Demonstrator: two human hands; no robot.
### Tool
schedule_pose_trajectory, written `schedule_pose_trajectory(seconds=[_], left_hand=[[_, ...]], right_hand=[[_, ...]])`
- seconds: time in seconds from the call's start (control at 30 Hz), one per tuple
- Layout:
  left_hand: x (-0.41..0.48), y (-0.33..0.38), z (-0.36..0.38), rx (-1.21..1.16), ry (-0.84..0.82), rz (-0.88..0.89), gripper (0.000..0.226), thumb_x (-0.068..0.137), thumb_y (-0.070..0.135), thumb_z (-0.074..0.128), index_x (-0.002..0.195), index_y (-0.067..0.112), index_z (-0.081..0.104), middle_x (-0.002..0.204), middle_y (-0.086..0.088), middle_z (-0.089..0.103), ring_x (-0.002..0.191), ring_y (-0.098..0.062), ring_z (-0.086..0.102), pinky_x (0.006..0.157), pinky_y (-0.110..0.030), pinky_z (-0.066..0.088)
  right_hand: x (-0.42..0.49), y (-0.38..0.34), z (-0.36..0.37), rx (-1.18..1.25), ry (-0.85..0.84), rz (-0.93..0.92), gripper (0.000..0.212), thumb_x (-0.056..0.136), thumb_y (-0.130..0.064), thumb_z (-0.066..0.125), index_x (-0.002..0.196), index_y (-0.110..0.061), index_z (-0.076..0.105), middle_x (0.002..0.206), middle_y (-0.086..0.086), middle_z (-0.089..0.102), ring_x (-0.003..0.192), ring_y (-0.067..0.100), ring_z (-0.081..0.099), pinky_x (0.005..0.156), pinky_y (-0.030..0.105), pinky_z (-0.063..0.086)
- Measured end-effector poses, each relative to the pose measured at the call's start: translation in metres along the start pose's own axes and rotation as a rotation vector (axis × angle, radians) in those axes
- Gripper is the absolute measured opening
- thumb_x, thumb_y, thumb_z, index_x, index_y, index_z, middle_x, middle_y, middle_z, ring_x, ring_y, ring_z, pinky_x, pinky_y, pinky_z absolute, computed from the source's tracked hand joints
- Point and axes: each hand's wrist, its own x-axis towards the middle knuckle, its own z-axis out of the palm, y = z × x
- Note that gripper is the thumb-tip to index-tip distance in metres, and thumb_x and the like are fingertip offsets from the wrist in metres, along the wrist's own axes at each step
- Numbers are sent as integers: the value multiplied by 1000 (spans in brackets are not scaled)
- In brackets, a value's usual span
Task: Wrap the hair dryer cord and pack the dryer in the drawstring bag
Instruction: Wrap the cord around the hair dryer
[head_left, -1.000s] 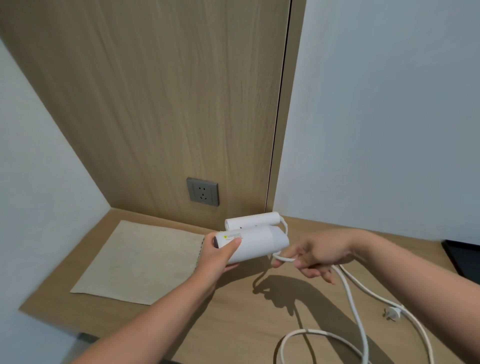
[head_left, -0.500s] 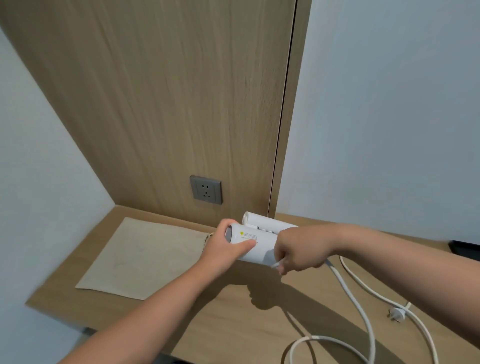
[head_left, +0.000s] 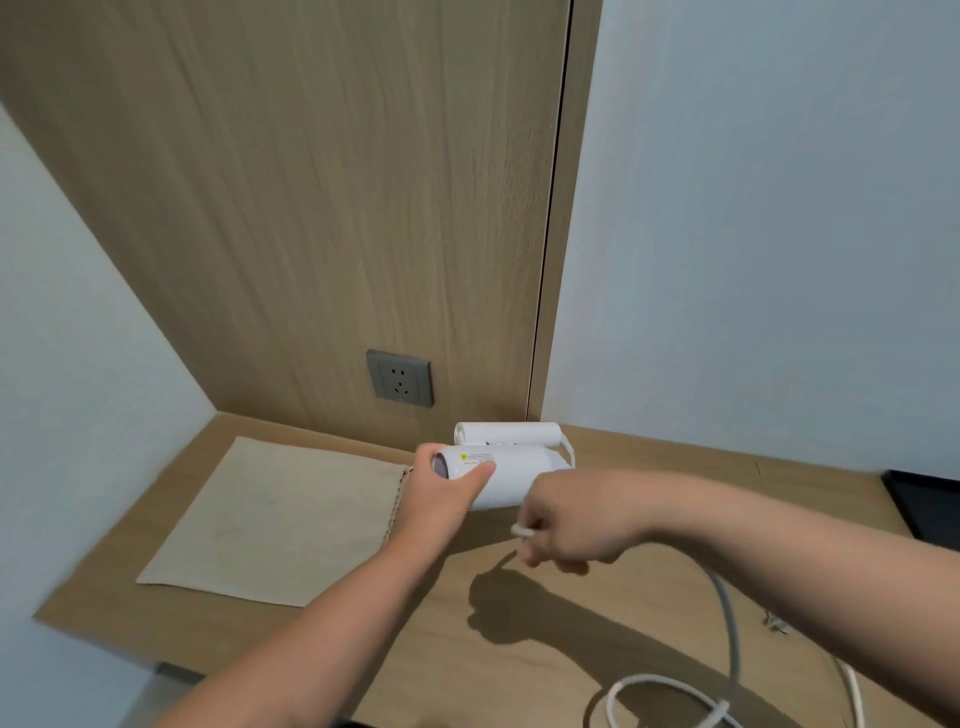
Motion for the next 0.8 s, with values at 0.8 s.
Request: schedule_pose_trajectory(seconds=[0.8], left_hand=[[-1, 2, -32, -191, -664, 94, 61, 51, 34, 78, 106, 17, 56, 99, -1, 60, 90, -15, 59, 67, -24, 48]], right_hand=[[56, 103, -46, 341, 488, 49, 30, 90, -36, 59, 79, -14, 76, 61, 0, 59, 43, 1, 45, 56, 19, 36]])
